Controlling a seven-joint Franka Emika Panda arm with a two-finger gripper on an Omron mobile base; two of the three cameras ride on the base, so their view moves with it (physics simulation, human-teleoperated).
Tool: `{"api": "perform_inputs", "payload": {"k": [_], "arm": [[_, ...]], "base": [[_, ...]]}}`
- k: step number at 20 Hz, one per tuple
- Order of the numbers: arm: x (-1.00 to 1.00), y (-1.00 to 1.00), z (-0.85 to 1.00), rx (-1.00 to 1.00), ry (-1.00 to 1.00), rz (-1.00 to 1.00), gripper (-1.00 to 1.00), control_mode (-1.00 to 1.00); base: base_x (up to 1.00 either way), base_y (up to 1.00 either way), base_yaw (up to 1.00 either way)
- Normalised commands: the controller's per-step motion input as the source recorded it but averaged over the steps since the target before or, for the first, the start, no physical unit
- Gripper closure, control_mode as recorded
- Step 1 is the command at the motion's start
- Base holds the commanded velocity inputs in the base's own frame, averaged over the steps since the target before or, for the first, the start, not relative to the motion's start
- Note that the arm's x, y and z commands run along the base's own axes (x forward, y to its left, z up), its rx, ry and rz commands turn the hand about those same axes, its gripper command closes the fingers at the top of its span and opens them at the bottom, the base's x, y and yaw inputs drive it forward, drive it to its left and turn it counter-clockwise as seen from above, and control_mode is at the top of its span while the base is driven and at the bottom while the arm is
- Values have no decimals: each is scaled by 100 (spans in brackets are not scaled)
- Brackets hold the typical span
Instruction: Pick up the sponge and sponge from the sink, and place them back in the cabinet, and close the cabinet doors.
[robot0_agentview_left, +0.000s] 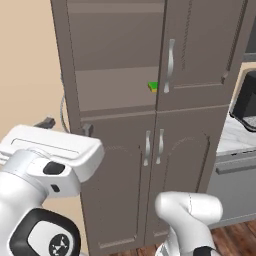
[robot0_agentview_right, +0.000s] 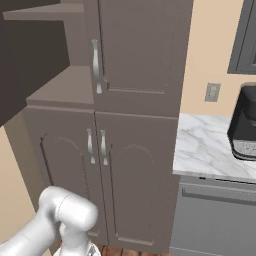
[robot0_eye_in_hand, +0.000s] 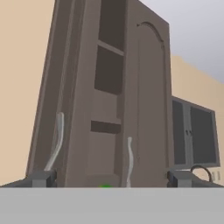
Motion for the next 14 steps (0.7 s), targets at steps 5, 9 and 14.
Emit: {"api": "perform_inputs", "payload": {"k": [5, 9, 14], "arm": [[34, 32, -19, 0, 0, 0, -100, -100], [41, 32, -17, 0, 0, 0, -100, -100], [48, 32, -15, 0, 0, 0, -100, -100]], "base": [[0, 0, 0], [0, 0, 0], [0, 0, 0]]}}
